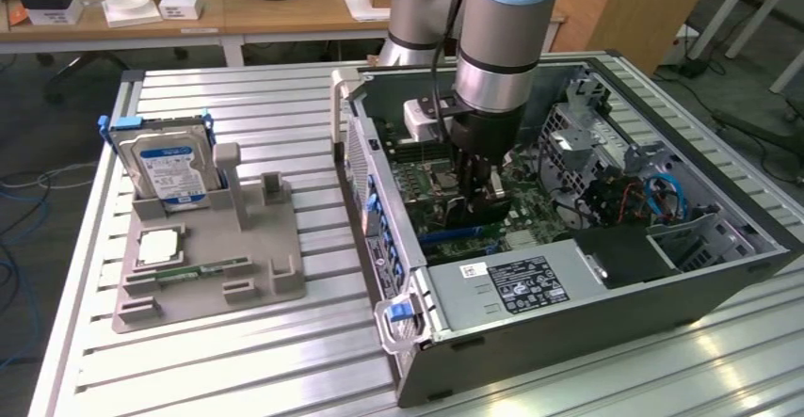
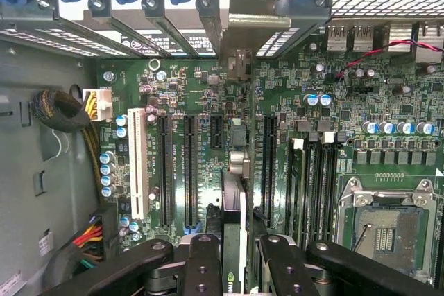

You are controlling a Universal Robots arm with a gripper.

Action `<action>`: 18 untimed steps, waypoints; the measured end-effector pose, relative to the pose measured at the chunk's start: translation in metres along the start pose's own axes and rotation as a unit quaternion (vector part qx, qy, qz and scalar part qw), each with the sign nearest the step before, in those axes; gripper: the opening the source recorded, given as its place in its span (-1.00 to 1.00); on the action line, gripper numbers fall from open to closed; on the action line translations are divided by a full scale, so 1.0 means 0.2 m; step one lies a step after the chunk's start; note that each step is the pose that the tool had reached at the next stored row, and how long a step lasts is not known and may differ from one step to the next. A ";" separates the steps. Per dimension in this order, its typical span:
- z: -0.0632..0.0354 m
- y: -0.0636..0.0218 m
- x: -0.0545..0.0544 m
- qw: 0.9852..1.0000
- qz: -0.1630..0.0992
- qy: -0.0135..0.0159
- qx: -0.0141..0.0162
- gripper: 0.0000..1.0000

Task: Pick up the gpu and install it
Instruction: 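Insert the gpu into the slot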

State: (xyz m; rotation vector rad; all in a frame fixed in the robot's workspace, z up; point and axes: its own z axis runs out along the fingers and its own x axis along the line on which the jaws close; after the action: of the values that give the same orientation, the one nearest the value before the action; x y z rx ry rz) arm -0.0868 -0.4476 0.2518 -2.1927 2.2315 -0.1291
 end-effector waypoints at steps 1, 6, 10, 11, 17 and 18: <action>0.000 0.000 0.00 1.000 0.000 0.000 0.000 -0.47; 0.000 0.000 0.01 1.000 0.000 0.000 0.000 -0.47; 0.000 0.004 0.01 1.000 0.000 0.000 0.000 -0.47; 0.000 0.006 0.01 1.000 0.000 0.000 0.000 -0.47; -0.001 0.017 0.01 1.000 0.000 0.000 0.000 -0.47; -0.001 0.019 0.01 1.000 0.000 0.000 0.000 -0.47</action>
State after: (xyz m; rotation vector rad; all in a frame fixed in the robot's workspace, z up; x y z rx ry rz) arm -0.0906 -0.4490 0.2518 -2.1927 2.2315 -0.1291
